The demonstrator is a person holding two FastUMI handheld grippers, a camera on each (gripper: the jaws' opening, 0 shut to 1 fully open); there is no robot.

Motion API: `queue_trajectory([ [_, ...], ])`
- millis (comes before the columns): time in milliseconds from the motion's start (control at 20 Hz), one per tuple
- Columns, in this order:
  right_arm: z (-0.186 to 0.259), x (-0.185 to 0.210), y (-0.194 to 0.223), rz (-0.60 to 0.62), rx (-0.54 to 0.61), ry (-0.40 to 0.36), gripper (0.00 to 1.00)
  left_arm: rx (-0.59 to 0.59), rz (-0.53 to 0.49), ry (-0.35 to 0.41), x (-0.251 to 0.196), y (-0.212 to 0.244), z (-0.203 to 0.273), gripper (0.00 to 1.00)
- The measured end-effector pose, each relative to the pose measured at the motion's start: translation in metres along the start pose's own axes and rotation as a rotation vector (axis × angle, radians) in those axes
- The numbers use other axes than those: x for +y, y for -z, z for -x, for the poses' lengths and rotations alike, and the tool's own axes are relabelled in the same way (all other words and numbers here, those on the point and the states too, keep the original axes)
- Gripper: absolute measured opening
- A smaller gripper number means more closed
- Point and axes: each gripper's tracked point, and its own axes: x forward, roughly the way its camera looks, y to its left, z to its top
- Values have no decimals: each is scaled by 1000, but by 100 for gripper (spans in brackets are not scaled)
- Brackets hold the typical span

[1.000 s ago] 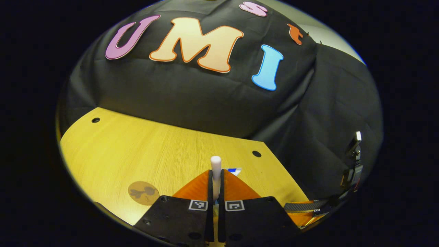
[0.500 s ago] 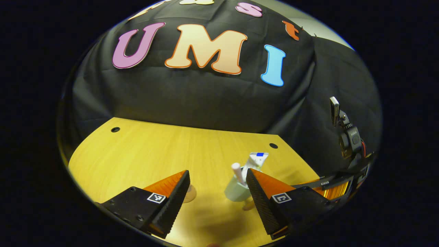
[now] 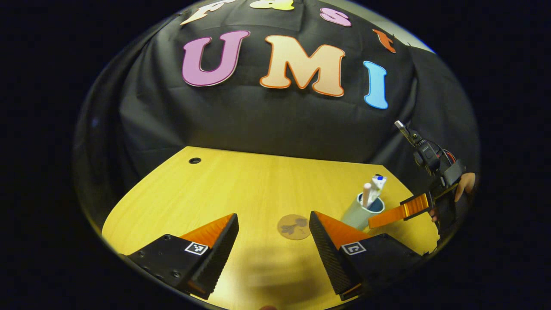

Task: Put the toothbrush and toothpaste on the desktop into the cup, then pick up the cup and place it on the coaster on the desktop.

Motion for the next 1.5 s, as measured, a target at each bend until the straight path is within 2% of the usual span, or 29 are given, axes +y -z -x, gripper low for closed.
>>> queue_trajectory([
  [50,-5,0,1,4,27,9,94,3,5,-17,11,2,5,95],
  [100,-12,-1,2,8,48,22,98,7,11,-33,20,4,8,95],
  [200,-24,-5,6,31,80,66,93,21,23,-59,37,12,15,95],
  [250,-29,-8,7,44,89,84,98,29,27,-72,47,16,19,96],
  [350,-37,-12,10,55,111,113,93,40,40,-92,61,21,25,95],
  [400,-41,-13,12,55,120,121,81,43,42,-102,67,22,27,96],
  [450,-44,-17,13,63,130,139,89,45,41,-110,72,24,28,96],
  [500,-47,-19,14,72,139,151,80,47,38,-118,77,24,29,96],
  [550,-49,-22,14,81,147,166,79,45,36,-125,82,23,30,95],
  [600,-52,-26,16,88,154,181,73,42,35,-128,85,21,31,96],
  [700,-54,-29,19,86,177,186,68,35,32,-127,88,19,31,95],
  [850,-57,-27,25,109,195,184,41,38,22,-113,90,19,29,95],
  [950,-58,-25,24,121,184,192,38,31,21,-107,92,17,28,96],
  [1200,-56,6,19,118,145,137,31,36,15,-94,99,15,24,95],
  [1250,-54,15,18,124,140,125,34,37,16,-91,100,15,23,95],
  [1450,-49,52,-3,155,91,87,34,43,25,-81,111,16,22,95],
  [1500,-49,61,-7,165,83,84,30,43,32,-77,114,17,22,95],
])
